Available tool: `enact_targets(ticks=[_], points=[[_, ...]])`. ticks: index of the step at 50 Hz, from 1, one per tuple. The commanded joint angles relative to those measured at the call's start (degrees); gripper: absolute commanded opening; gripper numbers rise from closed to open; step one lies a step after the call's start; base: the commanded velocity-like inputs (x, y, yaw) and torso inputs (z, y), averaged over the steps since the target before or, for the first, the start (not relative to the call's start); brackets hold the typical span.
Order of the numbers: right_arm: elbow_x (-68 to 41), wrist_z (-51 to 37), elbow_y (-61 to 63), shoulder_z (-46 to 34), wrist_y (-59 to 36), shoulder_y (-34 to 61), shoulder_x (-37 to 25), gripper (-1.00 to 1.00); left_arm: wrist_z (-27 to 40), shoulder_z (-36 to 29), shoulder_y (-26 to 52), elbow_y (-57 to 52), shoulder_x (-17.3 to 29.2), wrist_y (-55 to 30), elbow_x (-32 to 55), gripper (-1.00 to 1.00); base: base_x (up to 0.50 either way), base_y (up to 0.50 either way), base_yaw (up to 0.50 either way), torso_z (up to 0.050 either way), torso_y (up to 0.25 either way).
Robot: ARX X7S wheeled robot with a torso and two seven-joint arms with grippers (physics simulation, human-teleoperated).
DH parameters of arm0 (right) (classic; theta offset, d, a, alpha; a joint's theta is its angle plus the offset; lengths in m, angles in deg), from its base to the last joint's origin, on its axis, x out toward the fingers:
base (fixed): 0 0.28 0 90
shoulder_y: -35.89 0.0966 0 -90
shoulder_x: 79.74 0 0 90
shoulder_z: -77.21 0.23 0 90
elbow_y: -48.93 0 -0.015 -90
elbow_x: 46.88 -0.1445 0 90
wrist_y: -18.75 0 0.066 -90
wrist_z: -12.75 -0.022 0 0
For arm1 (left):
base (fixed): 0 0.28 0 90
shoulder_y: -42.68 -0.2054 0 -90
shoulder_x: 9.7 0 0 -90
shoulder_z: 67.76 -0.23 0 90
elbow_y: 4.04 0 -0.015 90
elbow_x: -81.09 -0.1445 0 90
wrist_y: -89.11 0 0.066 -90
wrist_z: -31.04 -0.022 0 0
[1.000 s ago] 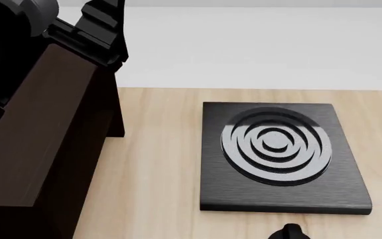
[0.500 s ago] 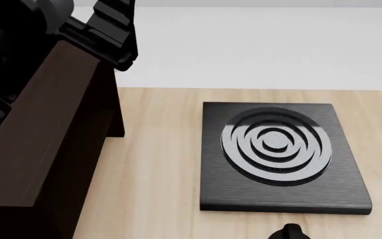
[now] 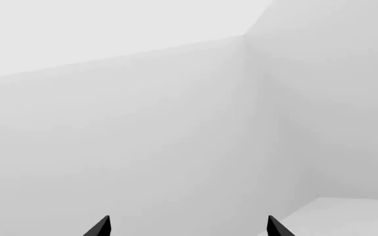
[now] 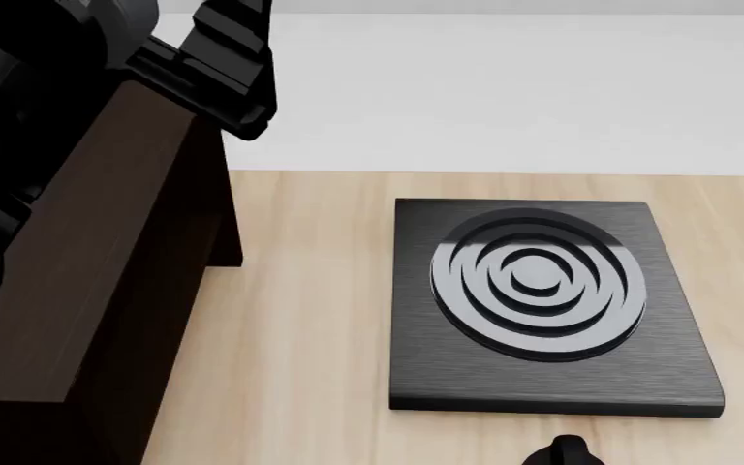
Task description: Put the frying pan under the cabinet shelf.
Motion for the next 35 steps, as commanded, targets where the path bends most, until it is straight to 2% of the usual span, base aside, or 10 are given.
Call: enact_targets(ticks=[1, 15, 35], points=[[0.58, 0.98, -3.0, -0.58, 1.23, 0.65, 0.15, 1.0, 0.64, -0.28, 0.22, -0.42, -0.15, -0.55, 0.28, 1.0, 0.0, 0.0, 0.0, 0.0, 0.0], [2.37, 3.77, -10.51, -3.03, 5.56, 3.41, 1.42, 1.0, 1.79, -1.52, 1.85, -1.61, -1.17, -2.39, 0.54, 1.0, 0.0, 0.0, 0.0, 0.0, 0.0], [4.08, 7.34, -22.29, -4.88, 11.12, 7.5, 2.72, 1.0, 1.6, -3.04, 2.37, 0.81, -1.68, -0.6, 0.18, 1.0, 0.0, 0.0, 0.0, 0.0, 0.0]])
